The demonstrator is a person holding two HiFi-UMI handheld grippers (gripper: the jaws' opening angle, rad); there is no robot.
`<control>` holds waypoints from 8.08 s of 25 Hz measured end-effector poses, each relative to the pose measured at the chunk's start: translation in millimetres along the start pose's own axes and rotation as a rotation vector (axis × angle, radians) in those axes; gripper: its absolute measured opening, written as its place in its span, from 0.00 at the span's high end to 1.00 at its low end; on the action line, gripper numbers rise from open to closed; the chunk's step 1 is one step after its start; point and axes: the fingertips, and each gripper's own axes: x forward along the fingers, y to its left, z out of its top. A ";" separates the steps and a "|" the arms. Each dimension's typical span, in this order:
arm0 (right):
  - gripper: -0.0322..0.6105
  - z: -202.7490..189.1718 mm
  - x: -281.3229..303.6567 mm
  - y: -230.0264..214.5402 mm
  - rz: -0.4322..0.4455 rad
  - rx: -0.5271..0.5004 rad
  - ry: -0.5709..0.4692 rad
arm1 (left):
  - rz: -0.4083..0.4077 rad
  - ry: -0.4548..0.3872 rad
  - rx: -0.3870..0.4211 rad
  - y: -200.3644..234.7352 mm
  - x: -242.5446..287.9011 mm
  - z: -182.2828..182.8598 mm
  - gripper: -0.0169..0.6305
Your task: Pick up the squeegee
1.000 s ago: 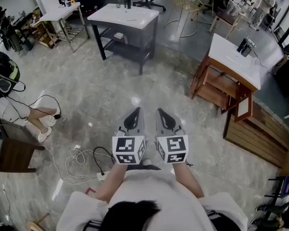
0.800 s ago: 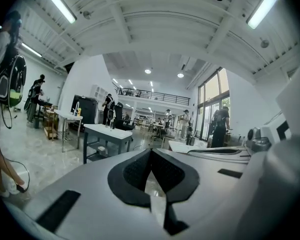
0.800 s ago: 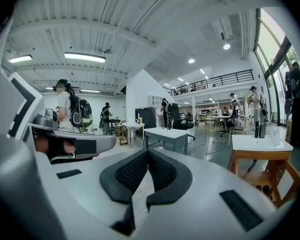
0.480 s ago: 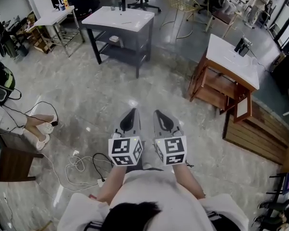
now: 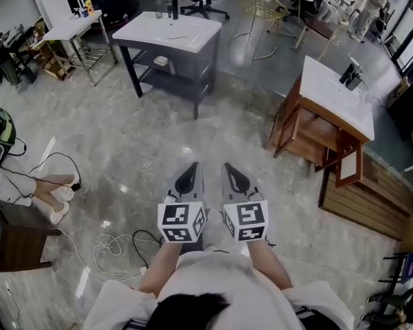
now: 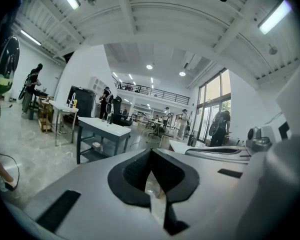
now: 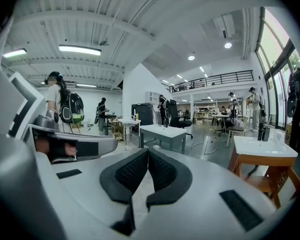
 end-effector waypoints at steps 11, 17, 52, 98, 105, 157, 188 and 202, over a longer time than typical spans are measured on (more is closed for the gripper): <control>0.91 27.2 104.7 -23.2 -0.013 0.033 0.021 | -0.022 0.007 0.019 51.1 83.3 49.9 0.94; 0.91 43.1 150.5 -24.7 -0.029 0.045 0.018 | -0.054 0.015 0.017 75.0 115.4 68.0 0.94; 0.91 78.9 260.1 -17.7 -0.049 0.071 -0.013 | -0.082 0.018 0.044 158.4 190.8 102.4 0.94; 0.91 95.1 575.3 -233.9 0.101 0.166 0.105 | 0.111 0.121 0.010 244.9 537.7 154.7 0.94; 0.91 101.2 615.3 -246.3 0.157 0.150 0.107 | 0.140 0.126 -0.007 257.6 576.6 156.1 0.94; 0.91 102.4 811.3 -232.0 0.253 0.220 0.225 | 0.181 0.200 -0.077 409.5 704.1 164.5 0.94; 0.74 95.8 989.7 -199.0 0.240 0.399 0.383 | 0.045 0.334 -0.049 559.1 813.4 183.0 0.94; 0.60 20.7 1040.1 -212.2 0.155 0.356 0.653 | 0.042 0.390 -0.033 604.9 845.0 175.8 0.94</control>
